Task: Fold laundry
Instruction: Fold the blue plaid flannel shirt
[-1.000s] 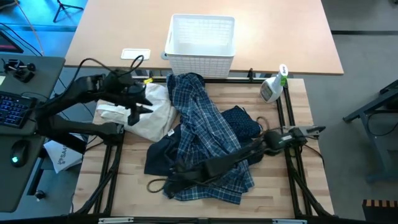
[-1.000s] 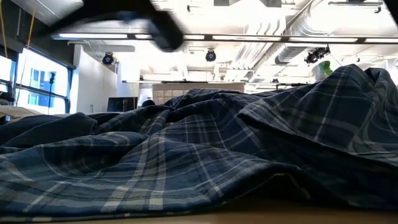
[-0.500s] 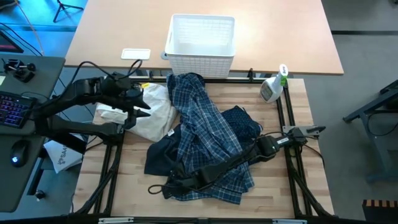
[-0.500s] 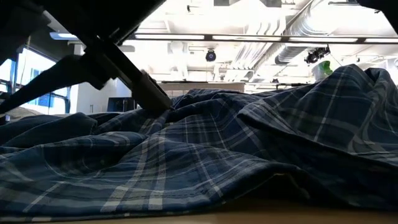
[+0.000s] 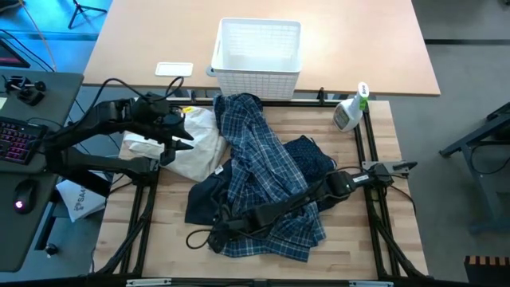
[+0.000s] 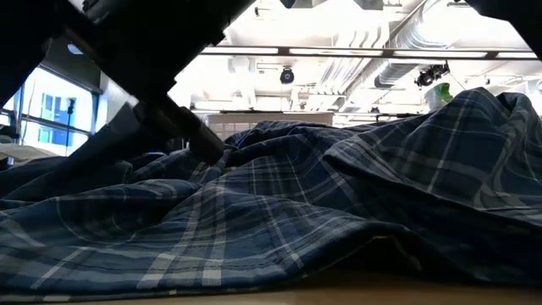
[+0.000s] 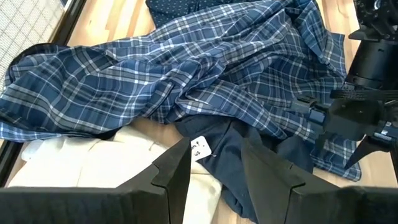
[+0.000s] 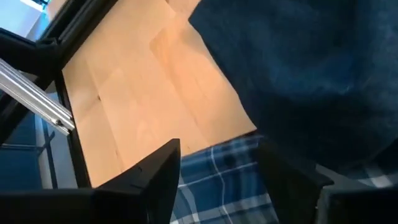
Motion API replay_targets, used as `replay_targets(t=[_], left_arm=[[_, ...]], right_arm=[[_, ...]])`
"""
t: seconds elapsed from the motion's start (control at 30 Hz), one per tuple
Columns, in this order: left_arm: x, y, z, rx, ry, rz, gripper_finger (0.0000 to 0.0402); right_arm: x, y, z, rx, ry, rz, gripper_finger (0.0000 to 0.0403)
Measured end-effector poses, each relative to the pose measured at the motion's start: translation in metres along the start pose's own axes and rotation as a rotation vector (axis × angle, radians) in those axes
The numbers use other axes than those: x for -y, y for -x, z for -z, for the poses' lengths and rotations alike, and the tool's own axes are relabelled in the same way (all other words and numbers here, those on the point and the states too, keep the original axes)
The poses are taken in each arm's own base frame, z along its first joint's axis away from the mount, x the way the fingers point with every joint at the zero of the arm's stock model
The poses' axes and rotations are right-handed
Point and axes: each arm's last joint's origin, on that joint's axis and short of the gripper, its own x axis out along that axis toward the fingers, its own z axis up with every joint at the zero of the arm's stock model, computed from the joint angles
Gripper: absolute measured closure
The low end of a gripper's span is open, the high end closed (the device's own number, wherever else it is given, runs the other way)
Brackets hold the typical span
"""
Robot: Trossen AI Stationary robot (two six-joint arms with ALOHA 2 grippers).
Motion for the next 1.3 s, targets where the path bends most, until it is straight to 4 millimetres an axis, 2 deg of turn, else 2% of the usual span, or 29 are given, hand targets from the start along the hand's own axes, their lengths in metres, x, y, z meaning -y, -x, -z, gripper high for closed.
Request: replay_targets(t=[0.13, 0.23, 0.3, 0.4, 0.5, 0.6, 0.7, 0.83, 0.93, 1.0, 1.07, 1.2, 1.3], left_arm=[[-0.001, -0.005, -0.002, -0.018, 0.003, -0.001, 0.0273], [-0.002, -0.010, -0.004, -0.036, 0.005, -0.001, 0.0273], [-0.003, -0.014, -0.006, -0.051, 0.008, 0.000, 0.0273], [-0.004, -0.019, -0.007, -0.067, 0.010, 0.003, 0.0273], [-0.004, -0.021, -0.008, -0.076, 0.011, 0.005, 0.0273], [-0.004, -0.021, -0.008, -0.076, 0.011, 0.006, 0.0273], [-0.004, -0.021, -0.008, -0.075, -0.007, 0.009, 0.0273], [-0.004, -0.020, -0.008, -0.072, -0.023, 0.009, 0.0273], [-0.004, -0.020, -0.008, -0.072, -0.042, 0.010, 0.0273], [-0.004, -0.020, -0.008, -0.072, -0.056, 0.010, 0.0273], [-0.004, -0.020, -0.008, -0.072, -0.059, 0.010, 0.0273], [-0.004, -0.020, -0.008, -0.072, -0.061, 0.013, 0.0273], [-0.004, -0.020, -0.008, -0.072, -0.059, 0.014, 0.0273]], right_arm=[[0.008, -0.017, 0.016, -0.014, 0.022, 0.025, 0.0196], [0.010, -0.016, 0.026, -0.069, 0.020, 0.082, 0.0210], [0.015, -0.009, 0.034, -0.166, 0.004, 0.153, 0.0227], [0.011, 0.014, 0.043, -0.314, 0.043, 0.211, 0.0257], [0.003, 0.051, 0.062, -0.437, 0.127, 0.314, 0.0282], [-0.006, 0.093, 0.077, -0.454, 0.107, 0.442, 0.0293], [-0.021, 0.126, 0.083, -0.438, 0.025, 0.445, 0.0286], [-0.037, 0.138, 0.090, -0.392, -0.126, 0.365, 0.0250], [-0.045, 0.139, 0.089, -0.339, -0.235, 0.315, 0.0211], [-0.043, 0.128, 0.089, -0.321, -0.264, 0.315, 0.0189], [-0.039, 0.108, 0.091, -0.301, -0.271, 0.305, 0.0178], [-0.036, 0.074, 0.081, -0.248, -0.270, 0.200, 0.0183], [-0.021, 0.053, 0.080, -0.284, -0.296, 0.257, 0.0205]])
